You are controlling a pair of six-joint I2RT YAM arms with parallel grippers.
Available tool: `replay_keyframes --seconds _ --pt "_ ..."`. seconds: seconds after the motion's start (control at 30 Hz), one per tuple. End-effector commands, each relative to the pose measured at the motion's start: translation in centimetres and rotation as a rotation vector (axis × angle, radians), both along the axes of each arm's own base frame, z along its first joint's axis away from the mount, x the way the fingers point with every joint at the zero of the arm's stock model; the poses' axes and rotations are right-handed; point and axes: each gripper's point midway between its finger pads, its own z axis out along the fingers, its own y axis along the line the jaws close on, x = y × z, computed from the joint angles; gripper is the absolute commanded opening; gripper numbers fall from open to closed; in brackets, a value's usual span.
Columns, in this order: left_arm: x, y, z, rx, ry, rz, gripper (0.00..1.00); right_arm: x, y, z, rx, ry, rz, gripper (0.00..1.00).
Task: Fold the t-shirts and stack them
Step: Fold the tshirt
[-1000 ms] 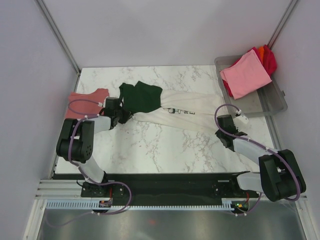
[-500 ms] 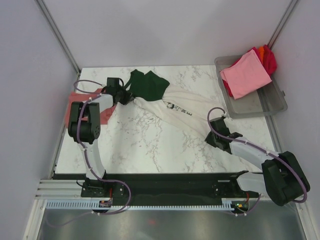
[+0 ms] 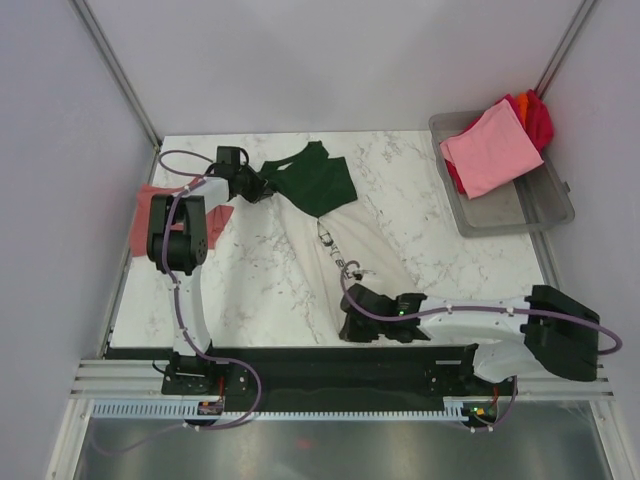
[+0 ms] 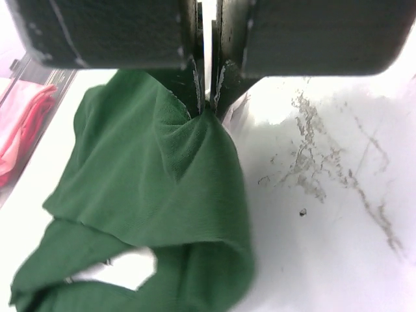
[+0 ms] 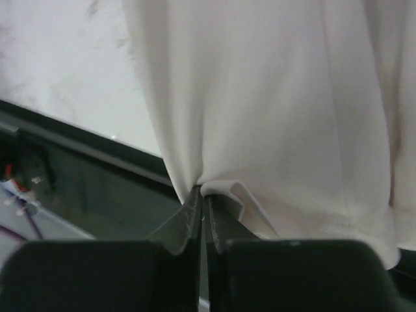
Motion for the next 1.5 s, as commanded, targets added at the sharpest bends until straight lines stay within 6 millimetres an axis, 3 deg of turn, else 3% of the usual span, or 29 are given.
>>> replay_keyframes --seconds 0.0,0.03,0.07,0.1,0.13,0.17,0.3,0.33,0.43,0.53,0.6,0.63,0.67,0.7,0.8,0.93,0.97,1.0,1.1,1.13,1.2,1.23,1.3,1.33,1.47 --pt "0.3 -0.5 0.1 0.015 -0.014 -0.079 0.02 -1.7 7.5 4.0 0.141 0.038 0.185 0.07" --pt "0.2 -0.4 0.1 0.025 -0.015 -0.088 0.02 -1.8 8.2 4.6 0.142 0.034 0.233 0.24" --pt "0.4 -0.3 0.1 0.031 -0.017 -0.090 0.02 -1.3 9.6 6.5 0.162 -0.016 0.285 0.37" --pt "0.4 -0.3 -0.1 0.036 -0.015 -0.094 0.02 -0.9 9.1 6.6 0.119 -0.031 0.289 0.62" --pt "0.4 -0.3 -0.1 0.045 -0.017 -0.103 0.02 0.4 9.7 8.1 0.132 -0.079 0.283 0.71" --pt "0.7 -0.3 0.0 0.049 -0.020 -0.108 0.02 1.1 9.5 8.7 0.123 -0.111 0.310 0.73" --pt "1.3 -0.4 0.1 0.054 -0.024 -0.127 0.02 6.2 7.3 10.8 0.139 -0.155 0.270 0.70" --pt "1.5 -0.4 0.1 0.056 -0.026 -0.132 0.02 8.9 5.8 10.9 0.134 -0.167 0.218 0.70" --pt "2.0 -0.6 0.1 0.055 -0.021 -0.149 0.02 14.3 2.3 11.0 0.087 -0.232 0.145 0.68" --pt "2.4 -0.7 0.2 0.056 -0.028 -0.163 0.02 18.7 -0.4 10.1 0.031 -0.251 0.105 0.68" --pt "2.8 -0.9 0.6 0.047 -0.038 -0.173 0.02 21.3 -2.3 8.2 -0.003 -0.220 0.062 0.68" --pt "2.9 -1.0 0.4 0.043 -0.035 -0.180 0.02 22.6 -2.6 8.3 -0.007 -0.237 0.067 0.67" --pt "3.3 -1.3 0.8 0.035 -0.047 -0.189 0.02 23.3 -2.9 6.9 -0.008 -0.204 0.072 0.66" --pt "3.3 -1.3 0.8 0.034 -0.041 -0.195 0.02 25.0 -3.8 6.9 0.013 -0.218 0.047 0.65" --pt "4.1 -1.3 0.8 0.039 -0.049 -0.208 0.02 27.9 -4.8 6.1 0.093 -0.219 0.033 0.65" --pt "4.5 -1.2 0.6 0.029 -0.046 -0.225 0.03 31.7 -5.2 5.6 0.137 -0.234 0.015 0.68" --pt "4.8 -1.1 0.5 0.035 -0.049 -0.223 0.03 32.2 -5.2 4.1 0.135 -0.209 0.013 0.72" --pt "4.9 -1.0 0.4 0.037 -0.042 -0.214 0.05 33.0 -5.2 3.9 0.142 -0.214 0.003 0.75" --pt "5.1 -0.5 0.4 0.062 -0.047 -0.198 0.18 35.4 -5.4 2.6 0.153 -0.218 -0.046 0.84" --pt "5.2 -0.5 0.4 0.066 -0.050 -0.198 0.24 36.2 -5.1 2.9 0.174 -0.231 -0.042 0.84" --pt "5.3 -0.5 0.7 0.070 -0.059 -0.204 0.31 37.1 -4.7 1.5 0.183 -0.218 -0.040 0.82" --pt "5.4 -0.5 0.9 0.071 -0.065 -0.203 0.40 38.2 -4.1 2.3 0.206 -0.237 -0.025 0.80" --pt "5.3 -0.3 1.7 0.081 -0.076 -0.199 0.48 38.8 -3.6 0.9 0.215 -0.214 -0.017 0.78" --pt "4.9 -0.1 1.5 0.088 -0.068 -0.194 0.50 39.8 -3.3 1.7 0.229 -0.234 -0.011 0.77" --pt "4.6 0.3 3.5 0.120 -0.112 -0.186 0.59 41.2 -3.3 -0.4 0.213 -0.207 -0.027 0.78"
